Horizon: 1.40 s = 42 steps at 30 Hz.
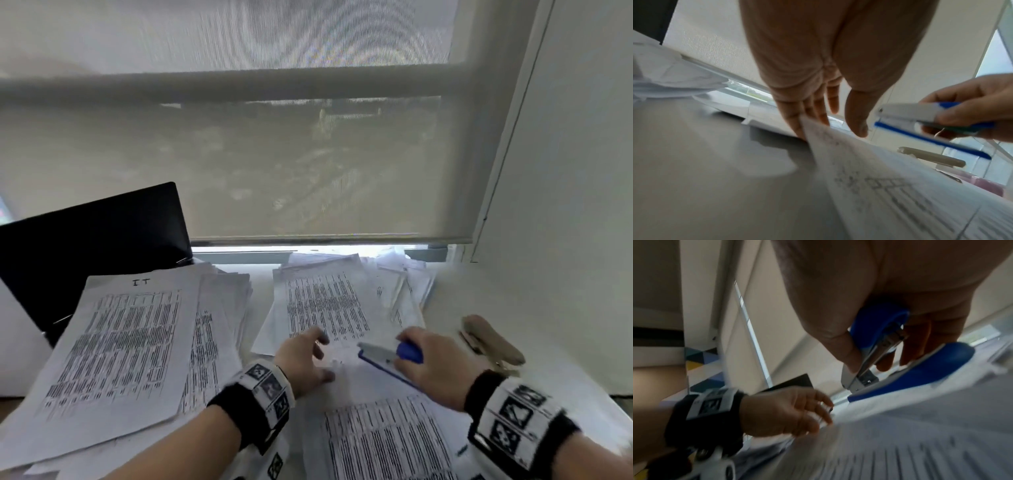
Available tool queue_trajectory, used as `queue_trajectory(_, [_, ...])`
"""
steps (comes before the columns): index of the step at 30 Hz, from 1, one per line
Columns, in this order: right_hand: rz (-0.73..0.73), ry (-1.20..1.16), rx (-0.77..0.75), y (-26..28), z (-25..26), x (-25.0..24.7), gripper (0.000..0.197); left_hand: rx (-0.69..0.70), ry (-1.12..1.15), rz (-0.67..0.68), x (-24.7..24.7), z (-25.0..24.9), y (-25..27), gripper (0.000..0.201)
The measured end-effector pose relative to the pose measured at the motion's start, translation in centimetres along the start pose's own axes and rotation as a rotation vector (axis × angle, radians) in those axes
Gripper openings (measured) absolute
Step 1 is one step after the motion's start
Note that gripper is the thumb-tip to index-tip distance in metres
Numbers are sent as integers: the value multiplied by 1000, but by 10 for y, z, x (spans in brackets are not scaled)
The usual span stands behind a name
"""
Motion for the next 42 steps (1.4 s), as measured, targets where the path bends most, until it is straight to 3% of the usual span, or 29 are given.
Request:
queue_trajectory(6, [68, 7, 35, 7, -10, 36, 38, 128, -574, 231, 25, 0, 35, 97])
queue_trajectory(10, [123, 67, 46, 2, 0, 51, 52, 99, -642, 334, 38, 8, 39, 114])
queue_trajectory(19, [244, 176, 15, 16, 12, 76, 12, 60, -630, 373, 42, 10, 41, 115])
queue_trajectory(27, [163, 128, 105, 10, 22, 89, 12, 45, -552, 355, 41, 9, 42, 115])
queue_trajectory(29, [163, 135, 99, 9, 24, 89, 18, 42, -552, 355, 41, 10, 42, 115])
queue_trajectory(31, [181, 171, 78, 12, 23, 86, 7, 36, -546, 363, 42, 11, 42, 115])
queue_trajectory(33, [202, 225, 60, 18, 22, 82, 13, 33, -534, 366, 42, 11, 41, 116])
queue_trajectory(35, [211, 246, 30, 25, 23, 79, 6, 38, -527, 367, 42, 10, 41, 115])
queue_trajectory(42, [131, 164, 61, 25, 26, 88, 12, 42, -520, 360, 44, 12, 39, 117])
Point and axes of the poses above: each hand's wrist, its own y-axis away from the middle knuckle, its own x-axis out of the palm, z = x × y, the point moved 7 cm from there along -y, towards the middle knuckle, and after that the axes turned 8 degrees about -y, right-handed, at the moved point
